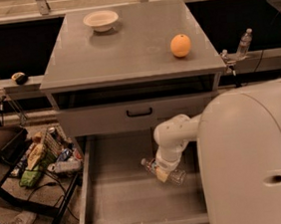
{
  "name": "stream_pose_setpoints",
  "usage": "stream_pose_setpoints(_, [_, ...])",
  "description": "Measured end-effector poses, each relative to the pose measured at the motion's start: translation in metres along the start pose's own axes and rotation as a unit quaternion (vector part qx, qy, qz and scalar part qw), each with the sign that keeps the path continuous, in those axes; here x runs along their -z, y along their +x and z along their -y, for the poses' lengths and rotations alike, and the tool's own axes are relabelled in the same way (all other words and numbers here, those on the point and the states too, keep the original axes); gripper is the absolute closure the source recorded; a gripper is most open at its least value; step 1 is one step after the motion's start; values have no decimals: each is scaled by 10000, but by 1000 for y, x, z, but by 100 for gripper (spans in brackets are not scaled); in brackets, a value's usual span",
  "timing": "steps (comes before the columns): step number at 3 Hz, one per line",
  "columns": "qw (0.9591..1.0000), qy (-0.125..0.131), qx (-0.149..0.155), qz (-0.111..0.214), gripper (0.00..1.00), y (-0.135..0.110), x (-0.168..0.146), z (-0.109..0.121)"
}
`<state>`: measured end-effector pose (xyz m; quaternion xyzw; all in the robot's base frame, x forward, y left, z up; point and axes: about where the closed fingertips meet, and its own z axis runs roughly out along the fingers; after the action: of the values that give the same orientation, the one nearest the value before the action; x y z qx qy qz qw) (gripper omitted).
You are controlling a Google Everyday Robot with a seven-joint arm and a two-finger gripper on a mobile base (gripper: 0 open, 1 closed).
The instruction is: Place water bottle into middle drawer
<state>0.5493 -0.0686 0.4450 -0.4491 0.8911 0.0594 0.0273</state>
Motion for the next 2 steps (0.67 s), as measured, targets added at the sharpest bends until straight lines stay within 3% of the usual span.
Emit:
stream_pose_setpoints(1, [9972, -372, -406, 501, 100, 18, -39, 29])
stream_pose_setpoints(2, [9956, -417, -475, 696, 84, 26, -52, 49])
